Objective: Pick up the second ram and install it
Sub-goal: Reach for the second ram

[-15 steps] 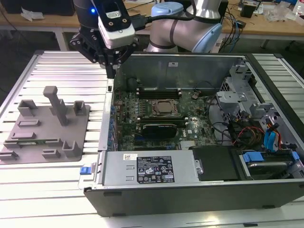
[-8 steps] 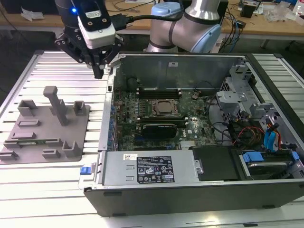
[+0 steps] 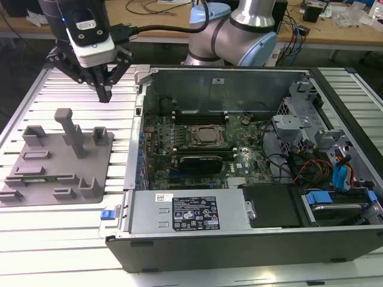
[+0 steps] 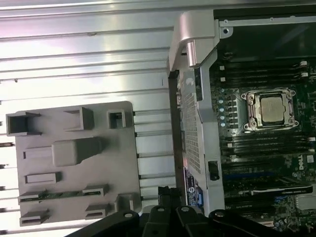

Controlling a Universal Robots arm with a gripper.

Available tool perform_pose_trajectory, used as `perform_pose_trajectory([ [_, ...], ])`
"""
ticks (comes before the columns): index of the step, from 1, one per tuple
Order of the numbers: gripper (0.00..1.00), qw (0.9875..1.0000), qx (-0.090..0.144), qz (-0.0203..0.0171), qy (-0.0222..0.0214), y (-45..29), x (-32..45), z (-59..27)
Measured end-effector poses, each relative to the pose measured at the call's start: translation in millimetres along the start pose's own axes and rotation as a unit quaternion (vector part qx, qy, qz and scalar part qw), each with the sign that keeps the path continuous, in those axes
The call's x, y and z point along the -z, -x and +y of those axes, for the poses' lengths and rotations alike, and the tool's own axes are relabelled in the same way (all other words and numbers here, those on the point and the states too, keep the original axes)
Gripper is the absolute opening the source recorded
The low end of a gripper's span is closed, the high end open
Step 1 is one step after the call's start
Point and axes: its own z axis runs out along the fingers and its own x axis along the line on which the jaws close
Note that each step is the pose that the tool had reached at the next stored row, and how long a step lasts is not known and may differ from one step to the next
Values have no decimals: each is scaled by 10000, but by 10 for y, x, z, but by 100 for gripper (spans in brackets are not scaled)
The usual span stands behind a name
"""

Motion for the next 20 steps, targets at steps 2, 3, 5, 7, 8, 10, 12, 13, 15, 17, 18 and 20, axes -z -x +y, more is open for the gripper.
perform_pose_trajectory([
  [2,8,10000,0,1,-1,-42,-14,-4],
  [3,8,10000,1,0,0,-91,-31,-8],
  [5,8,10000,0,0,0,-197,-67,-18],
  [7,8,10000,1,1,0,-330,-114,-30],
  [8,8,10000,0,0,0,-397,-137,-36],
  [10,8,10000,1,0,0,-531,-181,-48],
  [12,8,10000,0,0,0,-588,-202,-53],
  [13,8,10000,0,0,0,-616,-212,-56],
  [15,8,10000,0,0,0,-702,-247,-64],
  [17,8,10000,1,-1,1,-751,-283,-69],
  [18,8,10000,1,0,0,-765,-297,-72],
  [20,8,10000,22,1,0,-810,-359,-82],
])
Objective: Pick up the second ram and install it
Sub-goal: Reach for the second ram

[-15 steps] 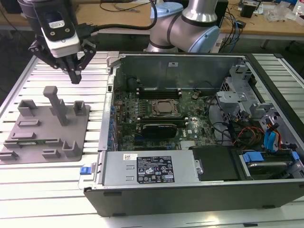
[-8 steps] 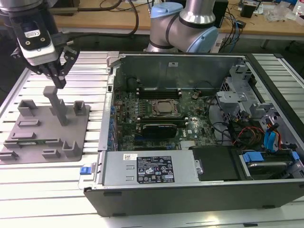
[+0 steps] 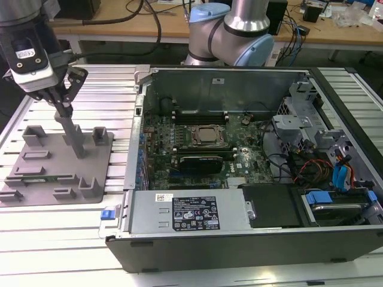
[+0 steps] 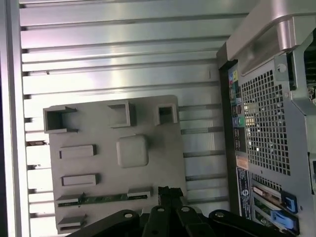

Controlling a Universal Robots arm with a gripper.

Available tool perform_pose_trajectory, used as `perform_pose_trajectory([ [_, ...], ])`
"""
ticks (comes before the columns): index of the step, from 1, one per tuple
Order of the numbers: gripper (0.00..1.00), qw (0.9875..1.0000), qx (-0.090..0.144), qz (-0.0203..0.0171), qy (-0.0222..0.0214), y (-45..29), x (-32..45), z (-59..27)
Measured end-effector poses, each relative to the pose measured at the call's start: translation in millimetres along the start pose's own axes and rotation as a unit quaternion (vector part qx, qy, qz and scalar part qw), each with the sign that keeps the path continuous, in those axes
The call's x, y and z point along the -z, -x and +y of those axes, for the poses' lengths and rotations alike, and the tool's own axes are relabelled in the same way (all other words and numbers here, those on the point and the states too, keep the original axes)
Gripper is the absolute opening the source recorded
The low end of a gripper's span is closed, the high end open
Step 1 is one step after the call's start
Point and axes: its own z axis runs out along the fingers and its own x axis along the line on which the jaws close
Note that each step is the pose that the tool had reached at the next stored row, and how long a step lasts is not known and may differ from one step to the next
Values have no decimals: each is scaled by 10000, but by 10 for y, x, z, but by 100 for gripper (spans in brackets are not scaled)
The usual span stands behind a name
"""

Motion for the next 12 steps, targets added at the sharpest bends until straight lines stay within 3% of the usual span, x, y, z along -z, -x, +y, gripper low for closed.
perform_pose_trajectory([
  [8,8,9996,276,14,8,-169,-186,-76],
  [12,8,9996,288,15,7,-174,-190,-77],
])
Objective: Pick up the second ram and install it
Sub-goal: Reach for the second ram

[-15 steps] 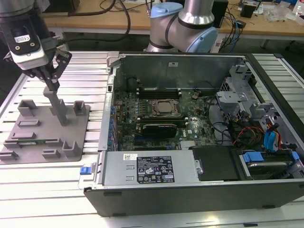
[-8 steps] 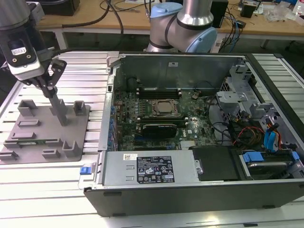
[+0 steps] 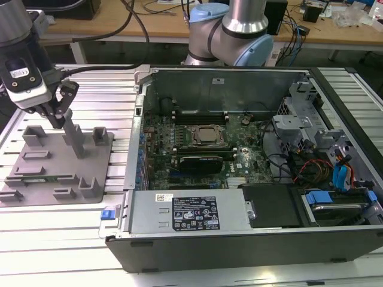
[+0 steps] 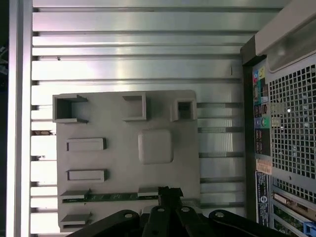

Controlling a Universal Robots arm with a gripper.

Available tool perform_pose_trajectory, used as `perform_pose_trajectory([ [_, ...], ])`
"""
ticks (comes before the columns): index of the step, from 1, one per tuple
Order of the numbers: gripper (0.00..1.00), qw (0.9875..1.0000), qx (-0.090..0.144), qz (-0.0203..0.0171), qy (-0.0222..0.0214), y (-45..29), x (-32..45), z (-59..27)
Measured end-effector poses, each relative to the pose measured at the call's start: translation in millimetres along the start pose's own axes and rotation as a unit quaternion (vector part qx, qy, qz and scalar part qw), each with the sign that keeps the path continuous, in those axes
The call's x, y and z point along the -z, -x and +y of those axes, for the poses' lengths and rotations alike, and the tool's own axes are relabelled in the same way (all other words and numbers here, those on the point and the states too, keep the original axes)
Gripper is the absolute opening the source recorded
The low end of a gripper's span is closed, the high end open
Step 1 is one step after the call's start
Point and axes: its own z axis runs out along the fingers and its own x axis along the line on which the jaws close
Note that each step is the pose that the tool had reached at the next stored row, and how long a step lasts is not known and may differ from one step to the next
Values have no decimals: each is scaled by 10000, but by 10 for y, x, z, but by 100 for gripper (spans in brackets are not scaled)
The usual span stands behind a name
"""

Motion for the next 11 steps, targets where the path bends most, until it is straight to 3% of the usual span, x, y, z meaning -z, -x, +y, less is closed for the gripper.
perform_pose_trajectory([
  [7,8,9999,102,15,-28,-119,-79,-33],
  [11,8,9998,180,19,-38,-282,-129,-40],
])
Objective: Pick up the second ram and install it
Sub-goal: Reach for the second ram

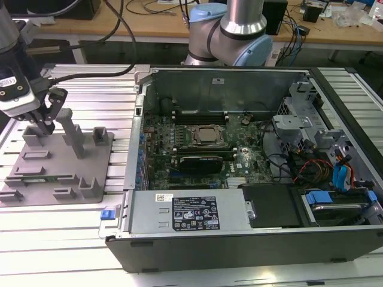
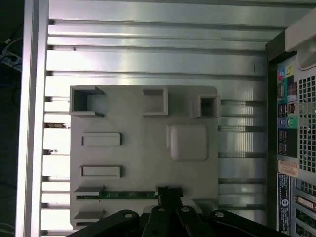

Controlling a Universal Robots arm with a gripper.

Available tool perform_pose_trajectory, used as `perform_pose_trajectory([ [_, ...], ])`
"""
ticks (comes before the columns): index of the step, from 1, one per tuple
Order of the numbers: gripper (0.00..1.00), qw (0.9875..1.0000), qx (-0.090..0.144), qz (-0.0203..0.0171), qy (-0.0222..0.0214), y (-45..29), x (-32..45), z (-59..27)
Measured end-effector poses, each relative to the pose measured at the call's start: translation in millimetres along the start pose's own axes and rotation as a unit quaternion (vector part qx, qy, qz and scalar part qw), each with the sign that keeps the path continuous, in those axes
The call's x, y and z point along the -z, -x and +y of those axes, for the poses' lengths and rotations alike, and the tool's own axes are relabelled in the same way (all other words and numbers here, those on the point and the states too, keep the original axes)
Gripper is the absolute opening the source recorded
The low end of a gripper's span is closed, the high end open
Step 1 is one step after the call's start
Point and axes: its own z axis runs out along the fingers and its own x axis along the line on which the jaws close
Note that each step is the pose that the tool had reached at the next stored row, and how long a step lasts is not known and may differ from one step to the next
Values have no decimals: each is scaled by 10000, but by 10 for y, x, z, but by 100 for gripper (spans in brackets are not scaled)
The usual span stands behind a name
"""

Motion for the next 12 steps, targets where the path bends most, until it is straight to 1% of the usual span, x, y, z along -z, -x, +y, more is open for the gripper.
perform_pose_trajectory([
  [1,8,10000,23,1,-2,-39,-12,-2],
  [4,8,10000,67,19,-5,-91,-53,-52],
  [8,8,10000,93,32,-4,-142,-89,-114],
  [12,8,9999,118,35,-3,-200,-116,-160],
])
